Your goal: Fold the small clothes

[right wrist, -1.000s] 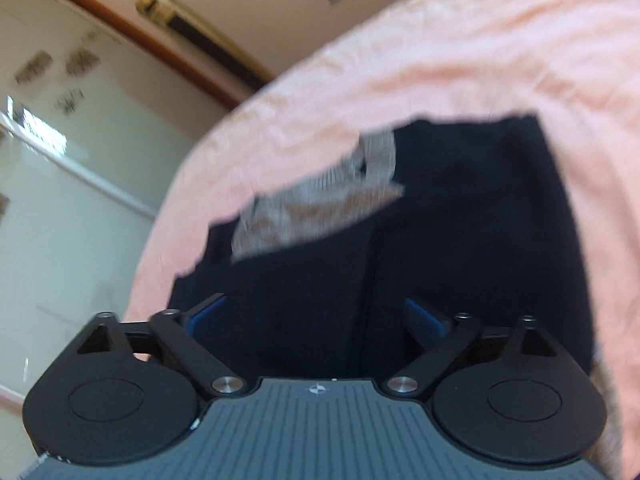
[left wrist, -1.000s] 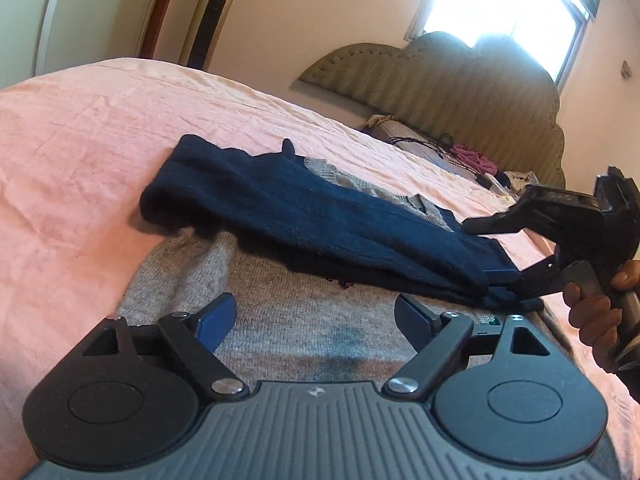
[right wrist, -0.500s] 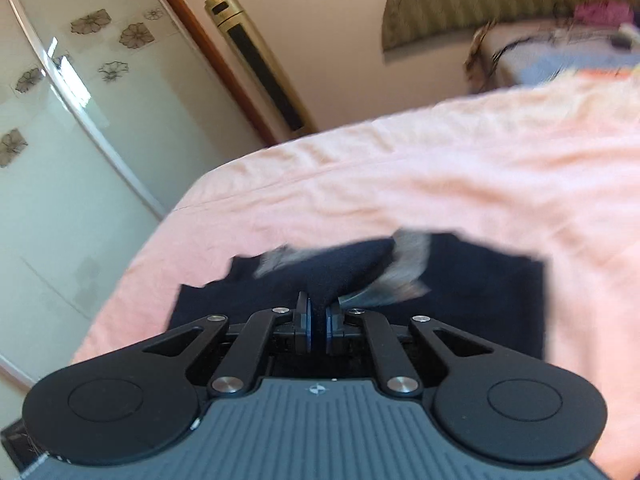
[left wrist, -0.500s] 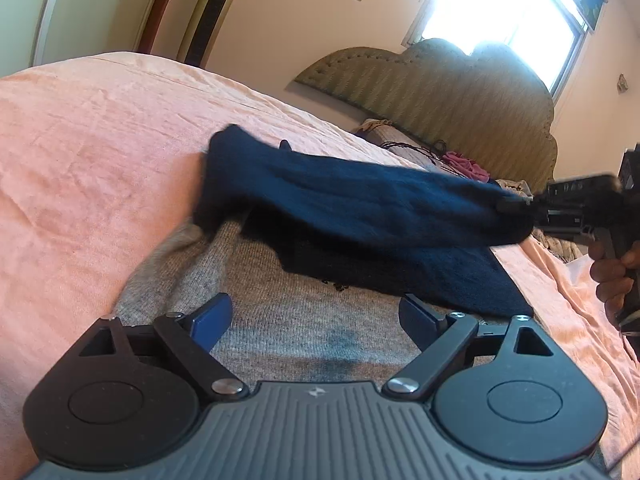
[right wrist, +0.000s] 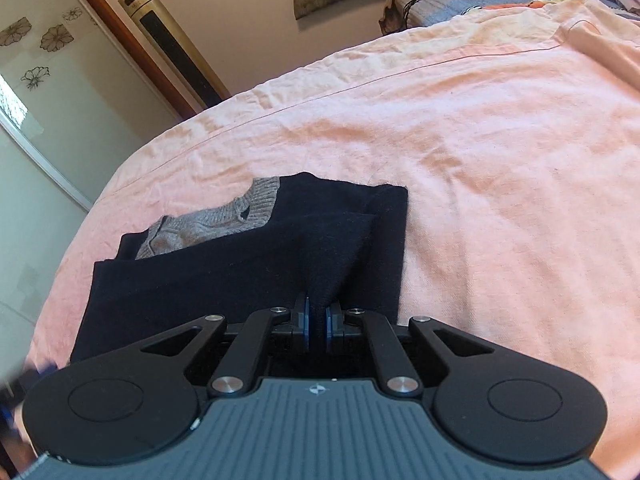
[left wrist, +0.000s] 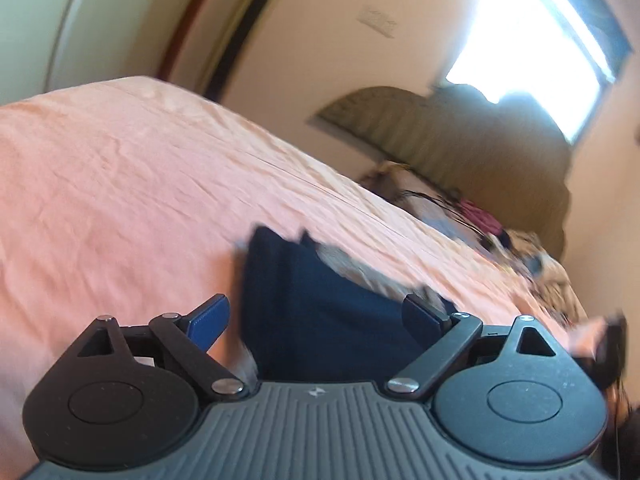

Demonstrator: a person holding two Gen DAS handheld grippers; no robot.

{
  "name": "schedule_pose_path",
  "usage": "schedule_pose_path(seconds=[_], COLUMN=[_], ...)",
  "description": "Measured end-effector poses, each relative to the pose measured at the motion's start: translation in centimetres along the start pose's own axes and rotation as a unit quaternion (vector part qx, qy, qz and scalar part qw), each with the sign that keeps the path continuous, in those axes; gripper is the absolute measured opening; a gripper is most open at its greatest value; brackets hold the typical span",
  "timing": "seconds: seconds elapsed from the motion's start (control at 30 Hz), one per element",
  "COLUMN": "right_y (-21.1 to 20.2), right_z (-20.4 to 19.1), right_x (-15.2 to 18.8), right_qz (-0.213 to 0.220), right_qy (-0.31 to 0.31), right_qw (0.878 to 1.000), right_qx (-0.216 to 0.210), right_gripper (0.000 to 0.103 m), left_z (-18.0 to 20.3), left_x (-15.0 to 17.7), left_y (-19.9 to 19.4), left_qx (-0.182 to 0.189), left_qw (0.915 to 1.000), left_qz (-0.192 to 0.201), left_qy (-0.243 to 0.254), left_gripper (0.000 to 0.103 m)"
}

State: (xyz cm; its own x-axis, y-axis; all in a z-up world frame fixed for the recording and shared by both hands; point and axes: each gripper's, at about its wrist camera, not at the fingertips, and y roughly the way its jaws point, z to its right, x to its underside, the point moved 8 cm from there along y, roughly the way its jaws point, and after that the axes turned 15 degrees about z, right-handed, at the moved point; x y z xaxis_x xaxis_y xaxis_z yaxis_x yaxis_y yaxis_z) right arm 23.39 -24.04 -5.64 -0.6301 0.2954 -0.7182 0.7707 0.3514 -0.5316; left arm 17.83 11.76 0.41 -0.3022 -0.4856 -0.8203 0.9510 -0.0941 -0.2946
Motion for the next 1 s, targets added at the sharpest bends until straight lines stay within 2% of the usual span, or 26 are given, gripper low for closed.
schedule_pose_path(seconds=[0.07,0.13,0.17,0.2,0.23,0.3,0.37,0.4,0.47,0.5,0.53,0.6,0.67,0.7,0.73,0.8,0.83,0.87,0.9,0.93,0.97,1.0], right_y=[0.0,0.1,0.0,0.0,0.0,-0.1,-0.1,-0.2,-0.6,-1.0,-1.3,-0.8,0.4,0.5,0.6,0.5,0.3,0.1,-0.3,-0.8,-1.2,-1.1], right_z=[0.1,0.3,0.4,0.4,0.4,0.4,0.2,0.1,-0.4,-0.6,-1.0,-1.2,-0.9,-0.9,-0.9,-1.1,-1.1,-1.0,-0.9,-0.8,-0.9,-0.9], right_x=[0.1,0.2,0.2,0.3,0.3,0.3,0.2,0.0,-0.4,-0.6,-0.7,-0.3,0.6,0.6,0.6,0.6,0.6,0.4,0.0,-0.7,-1.4,-1.8], right_qz=[-0.003,-0.001,0.000,0.002,0.003,0.004,0.006,0.008,0.020,0.027,0.033,0.026,0.013,0.020,0.022,0.017,0.011,0.008,0.013,0.030,0.048,0.055], right_qy=[-0.001,0.006,0.008,0.010,0.010,0.008,0.002,0.000,-0.006,-0.003,0.000,-0.010,-0.018,-0.013,-0.006,-0.012,-0.011,-0.001,0.014,0.026,0.036,0.043], right_qw=[1.000,1.000,1.000,1.000,1.000,1.000,1.000,1.000,1.000,0.999,0.999,0.999,1.000,1.000,1.000,1.000,1.000,1.000,1.000,0.999,0.998,0.997], right_qx=[0.001,0.000,0.000,-0.001,-0.002,-0.005,-0.008,-0.010,-0.012,-0.019,-0.028,-0.025,-0.013,-0.014,-0.014,-0.013,-0.014,-0.018,-0.023,-0.031,-0.036,-0.036], right_gripper=[0.012,0.012,0.012,0.012,0.011,0.011,0.011,0.012,0.011,0.011,0.010,0.010,0.008,0.007,0.007,0.008,0.013,0.021,0.038,0.058,0.065,0.068], left_z=[-2.0,-3.6,-3.8,-3.5,-2.8,-1.7,-0.5,0.1,1.0,1.1,1.0,-0.9,-2.9,-2.9,-3.0,-2.7,-2.6,-2.3,-1.6,-0.3,1.0,2.5], left_x=[-0.4,0.3,0.6,0.3,0.4,1.5,1.7,0.9,-1.9,-2.8,-2.8,-1.1,1.2,1.0,1.0,0.3,-0.4,-1.6,-2.4,-2.8,-2.7,-2.1], left_y=[4.1,7.3,8.3,8.8,9.3,10.5,10.6,10.1,8.0,7.5,7.7,9.2,10.0,9.5,9.2,8.5,8.0,7.0,6.1,5.3,4.9,5.0], left_qx=[-0.033,-0.041,-0.039,-0.034,-0.021,0.001,-0.013,-0.026,-0.031,-0.029,-0.031,-0.072,-0.079,-0.084,-0.102,-0.136,-0.158,-0.175,-0.171,-0.140,-0.104,-0.073], left_qw=[0.9980,0.9939,0.9928,0.9946,0.9943,0.9897,0.9899,0.9900,0.9908,0.9900,0.9873,0.9790,0.9760,0.9756,0.9706,0.9632,0.9587,0.9564,0.9590,0.9655,0.9708,0.9734], left_qz=[-0.048,-0.092,-0.104,-0.095,-0.103,-0.143,-0.125,-0.094,-0.015,0.005,-0.002,-0.042,-0.094,-0.072,-0.072,-0.066,-0.047,-0.012,0.022,0.048,0.058,0.053], left_qy=[-0.022,-0.045,-0.045,-0.028,-0.015,0.000,0.066,0.102,0.131,0.138,0.156,0.186,0.180,0.190,0.206,0.222,0.232,0.234,0.225,0.214,0.208,0.211], left_gripper=[0.093,0.092,0.088,0.082,0.053,0.009,0.006,0.005,0.004,0.004,0.004,0.004,0.009,0.009,0.013,0.031,0.044,0.055,0.062,0.074,0.081,0.082])
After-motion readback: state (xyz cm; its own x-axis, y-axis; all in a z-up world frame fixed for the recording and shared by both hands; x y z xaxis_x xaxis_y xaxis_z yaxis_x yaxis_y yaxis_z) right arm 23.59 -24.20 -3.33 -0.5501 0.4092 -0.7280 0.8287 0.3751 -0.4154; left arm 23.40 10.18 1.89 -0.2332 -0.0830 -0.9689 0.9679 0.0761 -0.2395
